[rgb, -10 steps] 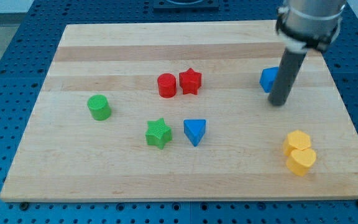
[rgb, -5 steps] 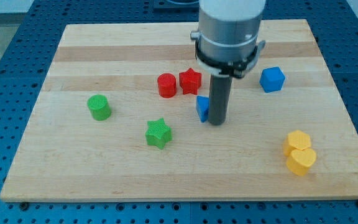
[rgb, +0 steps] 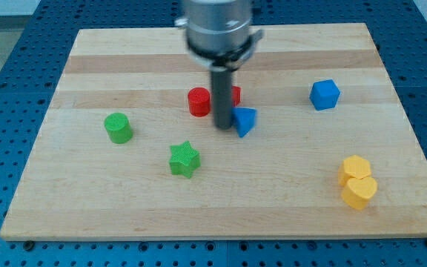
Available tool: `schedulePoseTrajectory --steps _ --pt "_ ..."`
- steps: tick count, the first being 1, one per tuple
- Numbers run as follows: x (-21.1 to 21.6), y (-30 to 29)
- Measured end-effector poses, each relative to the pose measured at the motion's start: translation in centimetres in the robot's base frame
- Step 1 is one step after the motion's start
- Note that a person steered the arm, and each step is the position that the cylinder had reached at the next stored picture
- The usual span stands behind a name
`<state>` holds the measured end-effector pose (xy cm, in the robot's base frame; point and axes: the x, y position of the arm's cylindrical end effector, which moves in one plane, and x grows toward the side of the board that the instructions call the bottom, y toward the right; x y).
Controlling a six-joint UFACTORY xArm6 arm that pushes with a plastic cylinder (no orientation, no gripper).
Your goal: Slide the blue triangle closer to the blue cube
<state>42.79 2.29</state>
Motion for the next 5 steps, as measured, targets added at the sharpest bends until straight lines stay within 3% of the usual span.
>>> schedulePoseTrajectory --steps 1,2,3,4,5 --pt "-2.8 6.9" --pt "-1.7 3.8" --pt "1.0 -3.7" --pt "2.9 -1.5" --pt "2.8 7.4"
